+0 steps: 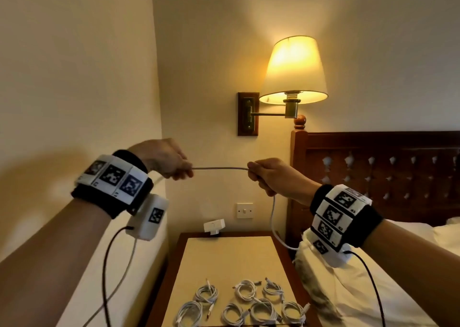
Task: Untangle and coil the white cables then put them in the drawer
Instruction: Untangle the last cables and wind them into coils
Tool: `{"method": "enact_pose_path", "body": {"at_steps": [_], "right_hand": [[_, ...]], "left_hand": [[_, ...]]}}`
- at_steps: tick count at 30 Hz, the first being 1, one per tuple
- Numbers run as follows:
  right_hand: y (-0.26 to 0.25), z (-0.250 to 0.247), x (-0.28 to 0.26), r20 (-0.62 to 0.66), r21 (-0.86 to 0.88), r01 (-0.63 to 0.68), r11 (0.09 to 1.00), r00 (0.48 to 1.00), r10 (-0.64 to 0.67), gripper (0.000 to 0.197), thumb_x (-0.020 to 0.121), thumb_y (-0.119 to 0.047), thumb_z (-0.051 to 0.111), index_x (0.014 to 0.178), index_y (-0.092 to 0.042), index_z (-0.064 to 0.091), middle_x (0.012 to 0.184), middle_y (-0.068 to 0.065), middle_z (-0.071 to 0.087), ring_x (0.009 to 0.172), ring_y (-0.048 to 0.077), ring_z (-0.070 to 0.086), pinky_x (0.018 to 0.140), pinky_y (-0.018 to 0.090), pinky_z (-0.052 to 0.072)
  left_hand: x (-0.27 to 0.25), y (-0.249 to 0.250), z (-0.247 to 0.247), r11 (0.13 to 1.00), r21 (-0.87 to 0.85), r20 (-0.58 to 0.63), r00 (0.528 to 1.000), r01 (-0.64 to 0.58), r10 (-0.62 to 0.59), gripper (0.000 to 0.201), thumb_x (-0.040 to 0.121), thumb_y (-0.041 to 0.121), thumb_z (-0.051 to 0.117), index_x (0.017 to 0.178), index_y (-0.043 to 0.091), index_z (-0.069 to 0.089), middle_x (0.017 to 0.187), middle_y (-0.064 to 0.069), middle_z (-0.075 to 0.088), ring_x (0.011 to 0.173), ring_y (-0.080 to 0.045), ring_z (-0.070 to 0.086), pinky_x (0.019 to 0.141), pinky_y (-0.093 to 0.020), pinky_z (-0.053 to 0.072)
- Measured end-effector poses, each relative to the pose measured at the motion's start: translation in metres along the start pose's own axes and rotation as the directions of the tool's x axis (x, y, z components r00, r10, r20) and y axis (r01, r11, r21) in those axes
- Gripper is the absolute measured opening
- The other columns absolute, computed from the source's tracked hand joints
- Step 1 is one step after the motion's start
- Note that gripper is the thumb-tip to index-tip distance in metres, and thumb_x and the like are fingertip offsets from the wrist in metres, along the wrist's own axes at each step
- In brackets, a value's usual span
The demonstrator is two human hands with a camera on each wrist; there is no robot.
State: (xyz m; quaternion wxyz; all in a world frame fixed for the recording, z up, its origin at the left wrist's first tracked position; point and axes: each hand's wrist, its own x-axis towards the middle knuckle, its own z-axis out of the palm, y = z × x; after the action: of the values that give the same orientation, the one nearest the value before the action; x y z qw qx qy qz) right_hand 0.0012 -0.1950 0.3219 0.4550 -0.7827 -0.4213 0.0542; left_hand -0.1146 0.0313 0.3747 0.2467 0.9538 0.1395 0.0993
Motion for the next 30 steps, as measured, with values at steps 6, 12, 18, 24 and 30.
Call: {"method": "enact_pose_path", "body": {"at_steps": [6,12,18,24,30], "right_hand": [[-0.023,0.020,0.015,0.015,0.144,0.018,0.989,1.000,-0.020,0.037,0.105,-0.032,0.037,0.081,-0.012,0.058,0.057,-0.003,0.040,0.047,0.009,0.036,0.046,0.023,0.033],[0.006,-0.003,0.000,-0.069,0.051,-0.108,0.993,0.991,0.111,0.036,0.104,-0.034,0.038,0.081,-0.014,0.057,0.061,-0.002,0.041,0.052,0.011,0.036,0.050,0.024,0.033],[-0.012,0.009,0.008,-0.023,0.246,-0.062,0.967,0.997,0.070,0.038,0.105,-0.033,0.036,0.078,-0.014,0.055,0.055,-0.006,0.039,0.046,0.008,0.034,0.048,0.023,0.031],[-0.003,-0.002,-0.004,0.151,0.526,-0.183,0.831,0.981,0.120,0.035,0.106,-0.033,0.034,0.082,-0.014,0.052,0.058,-0.005,0.033,0.049,0.009,0.028,0.045,0.020,0.029],[-0.008,-0.003,-0.006,0.245,0.684,-0.282,0.673,0.957,0.152,0.034,0.105,-0.030,0.034,0.083,-0.013,0.053,0.057,-0.006,0.028,0.047,0.008,0.026,0.043,0.019,0.025]], "left_hand": [[0.000,0.033,0.031,0.926,-0.354,0.126,0.974,-0.135,0.190,0.032,0.094,0.040,0.053,0.094,0.015,0.072,0.064,0.002,0.049,0.061,-0.014,0.046,0.062,-0.029,0.042],[0.014,-0.012,0.015,0.978,-0.207,-0.138,0.990,-0.029,0.000,0.030,0.097,0.034,0.054,0.083,0.013,0.071,0.071,-0.003,0.055,0.063,-0.017,0.048,0.061,-0.029,0.041],[0.003,0.021,0.045,0.851,-0.494,0.184,0.936,-0.176,0.300,0.032,0.096,0.034,0.050,0.107,0.009,0.065,0.088,-0.002,0.065,0.081,-0.017,0.063,0.079,-0.032,0.053],[0.015,0.010,0.048,0.857,-0.449,-0.171,0.965,-0.255,0.198,0.032,0.102,0.030,0.044,0.075,0.016,0.056,0.060,0.006,0.038,0.054,-0.009,0.033,0.052,-0.022,0.035],[0.023,0.009,0.050,0.854,-0.398,-0.307,0.926,-0.335,0.221,0.035,0.102,0.028,0.043,0.071,0.016,0.053,0.058,0.006,0.034,0.052,-0.010,0.032,0.051,-0.023,0.034]]}}
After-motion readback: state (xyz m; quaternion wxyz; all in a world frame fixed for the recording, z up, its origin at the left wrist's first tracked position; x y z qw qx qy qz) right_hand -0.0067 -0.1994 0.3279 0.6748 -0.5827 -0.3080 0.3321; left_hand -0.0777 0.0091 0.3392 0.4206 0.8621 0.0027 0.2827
